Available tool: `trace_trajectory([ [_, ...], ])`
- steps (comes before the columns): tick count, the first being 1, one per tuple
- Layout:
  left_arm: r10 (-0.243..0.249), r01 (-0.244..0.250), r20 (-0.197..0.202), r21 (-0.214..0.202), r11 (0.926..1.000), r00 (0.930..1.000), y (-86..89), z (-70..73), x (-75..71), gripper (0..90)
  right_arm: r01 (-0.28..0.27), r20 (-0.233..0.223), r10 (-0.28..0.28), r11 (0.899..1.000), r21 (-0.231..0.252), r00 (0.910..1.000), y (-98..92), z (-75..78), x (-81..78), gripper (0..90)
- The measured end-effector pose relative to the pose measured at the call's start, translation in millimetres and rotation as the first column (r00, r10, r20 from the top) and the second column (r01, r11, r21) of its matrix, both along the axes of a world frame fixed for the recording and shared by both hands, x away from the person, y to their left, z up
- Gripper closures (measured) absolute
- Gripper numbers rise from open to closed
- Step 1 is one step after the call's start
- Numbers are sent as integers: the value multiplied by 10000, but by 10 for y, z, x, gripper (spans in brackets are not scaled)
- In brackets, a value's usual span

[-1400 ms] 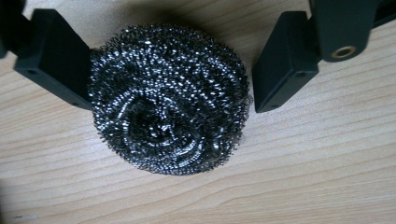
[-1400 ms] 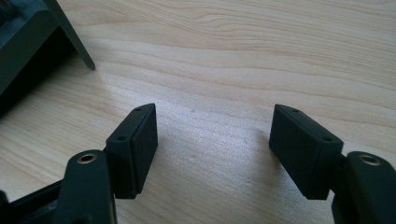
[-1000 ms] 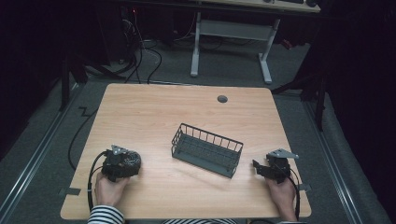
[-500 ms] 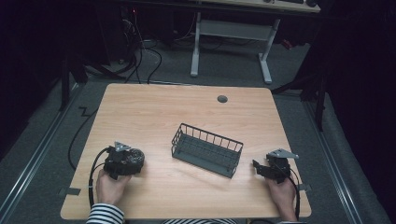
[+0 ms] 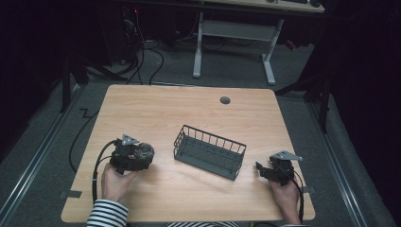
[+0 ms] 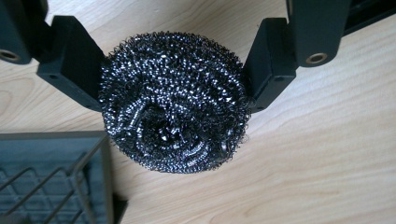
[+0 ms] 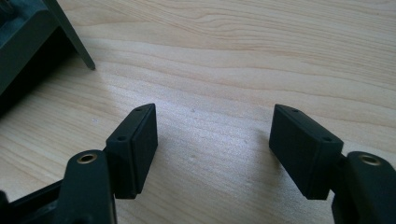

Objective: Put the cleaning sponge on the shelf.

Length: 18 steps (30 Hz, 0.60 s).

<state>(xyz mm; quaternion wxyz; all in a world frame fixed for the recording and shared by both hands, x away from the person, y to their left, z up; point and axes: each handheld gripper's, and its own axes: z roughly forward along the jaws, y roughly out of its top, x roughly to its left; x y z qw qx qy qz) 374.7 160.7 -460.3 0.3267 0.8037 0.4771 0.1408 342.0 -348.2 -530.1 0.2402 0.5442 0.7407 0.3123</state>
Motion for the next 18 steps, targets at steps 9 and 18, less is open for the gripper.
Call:
trace_trajectory([
  [9,-383,383,32,-291,9988,9993,-84,213,13,279,-5,0,5,10000,-1,10000,0,0,0,328],
  [18,-743,753,180,-624,9952,9971,-168,441,15,279,-6,1,6,10000,-4,10000,0,0,0,328],
])
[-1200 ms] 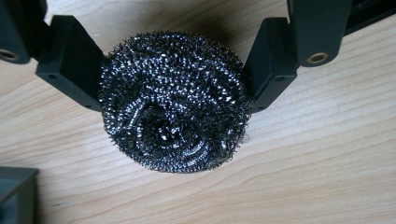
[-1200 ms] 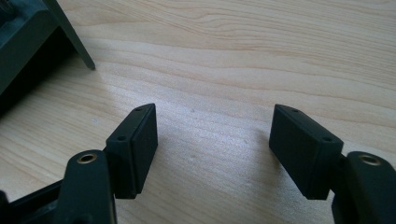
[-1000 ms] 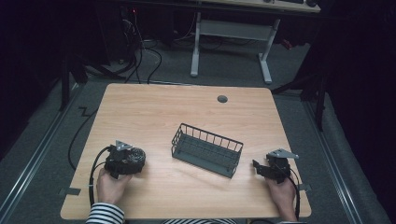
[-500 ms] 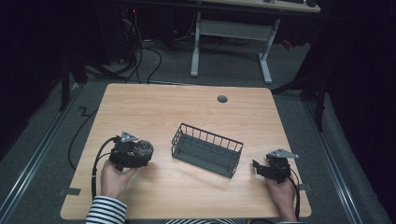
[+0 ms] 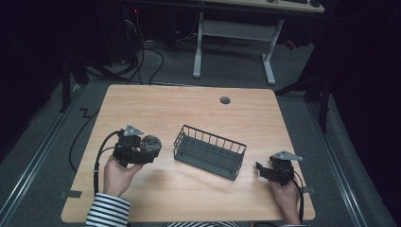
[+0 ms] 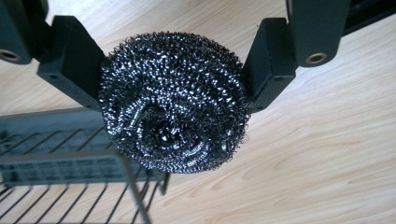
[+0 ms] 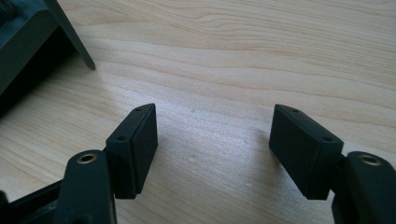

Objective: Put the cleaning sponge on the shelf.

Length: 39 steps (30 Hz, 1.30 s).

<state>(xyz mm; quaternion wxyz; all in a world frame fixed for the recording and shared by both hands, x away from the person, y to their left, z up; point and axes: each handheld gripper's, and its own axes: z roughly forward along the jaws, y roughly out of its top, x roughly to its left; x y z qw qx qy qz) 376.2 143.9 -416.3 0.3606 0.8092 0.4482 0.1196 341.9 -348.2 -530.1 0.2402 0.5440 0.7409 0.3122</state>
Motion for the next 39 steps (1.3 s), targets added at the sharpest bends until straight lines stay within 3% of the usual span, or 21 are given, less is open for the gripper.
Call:
trace_trajectory([
  [12,-512,512,-10,78,9987,9987,-171,201,55,279,1,-1,-1,10000,-3,10000,0,0,0,328],
  [25,-890,888,89,200,9958,9960,-349,291,117,279,-1,-4,1,10000,1,10000,1,0,-2,328],
  [39,-1560,1552,190,371,9872,9876,-629,377,183,279,-10,0,10,10000,-2,10000,0,0,-3,328],
])
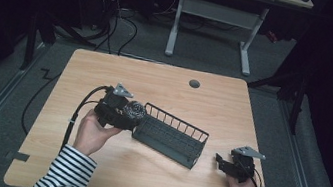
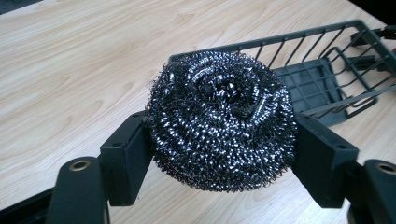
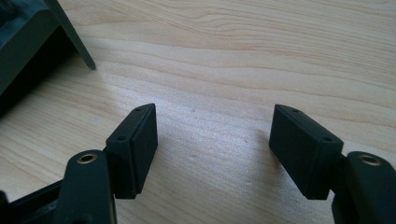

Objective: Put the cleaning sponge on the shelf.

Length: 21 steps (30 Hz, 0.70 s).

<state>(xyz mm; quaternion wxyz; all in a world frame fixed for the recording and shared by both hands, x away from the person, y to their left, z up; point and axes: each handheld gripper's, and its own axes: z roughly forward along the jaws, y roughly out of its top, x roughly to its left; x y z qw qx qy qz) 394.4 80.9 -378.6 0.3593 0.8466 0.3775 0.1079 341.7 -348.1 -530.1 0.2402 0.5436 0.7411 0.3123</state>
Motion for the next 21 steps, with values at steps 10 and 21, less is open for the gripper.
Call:
trace_trajectory([
  [10,-393,392,-188,-61,9992,9991,-214,-24,75,278,3,0,-3,10000,1,10000,0,0,-1,328],
  [21,-623,629,-362,169,9979,9974,-432,-105,180,277,15,-10,-15,10000,28,10000,-1,0,-2,328],
])
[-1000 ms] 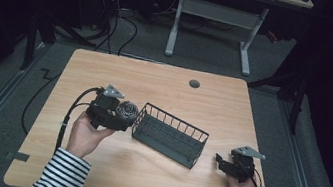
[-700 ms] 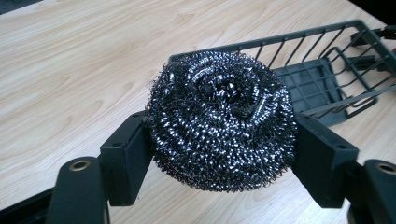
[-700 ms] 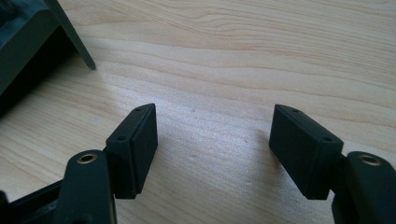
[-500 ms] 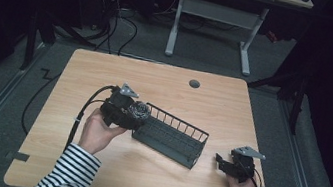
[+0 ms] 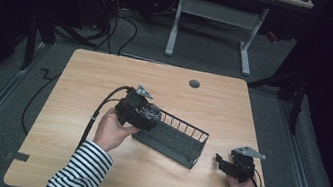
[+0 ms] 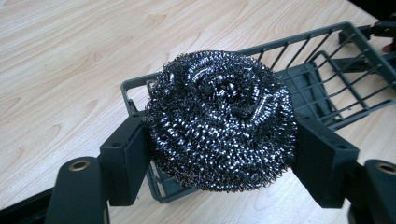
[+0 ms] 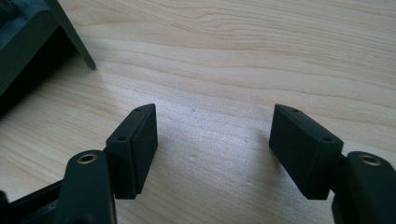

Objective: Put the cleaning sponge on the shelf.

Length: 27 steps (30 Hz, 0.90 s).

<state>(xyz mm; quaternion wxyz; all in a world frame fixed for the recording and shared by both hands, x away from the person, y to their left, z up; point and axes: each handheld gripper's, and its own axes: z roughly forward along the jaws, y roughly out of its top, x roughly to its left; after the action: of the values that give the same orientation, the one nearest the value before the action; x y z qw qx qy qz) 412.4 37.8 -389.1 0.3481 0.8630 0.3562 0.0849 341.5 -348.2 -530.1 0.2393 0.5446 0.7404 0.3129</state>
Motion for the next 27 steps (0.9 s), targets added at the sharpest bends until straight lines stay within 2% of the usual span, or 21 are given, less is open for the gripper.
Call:
trace_trajectory([
  [11,-12,12,13,464,9989,10000,-156,-130,80,278,-2,2,2,10000,-4,10000,-1,0,0,328],
  [23,-36,63,-331,808,9967,9994,-280,-282,184,269,-5,1,5,10000,8,10000,-2,0,0,328],
  [27,9,28,-466,783,9969,9989,-284,-317,213,269,-2,1,2,10000,-1,10000,-2,0,-1,328],
])
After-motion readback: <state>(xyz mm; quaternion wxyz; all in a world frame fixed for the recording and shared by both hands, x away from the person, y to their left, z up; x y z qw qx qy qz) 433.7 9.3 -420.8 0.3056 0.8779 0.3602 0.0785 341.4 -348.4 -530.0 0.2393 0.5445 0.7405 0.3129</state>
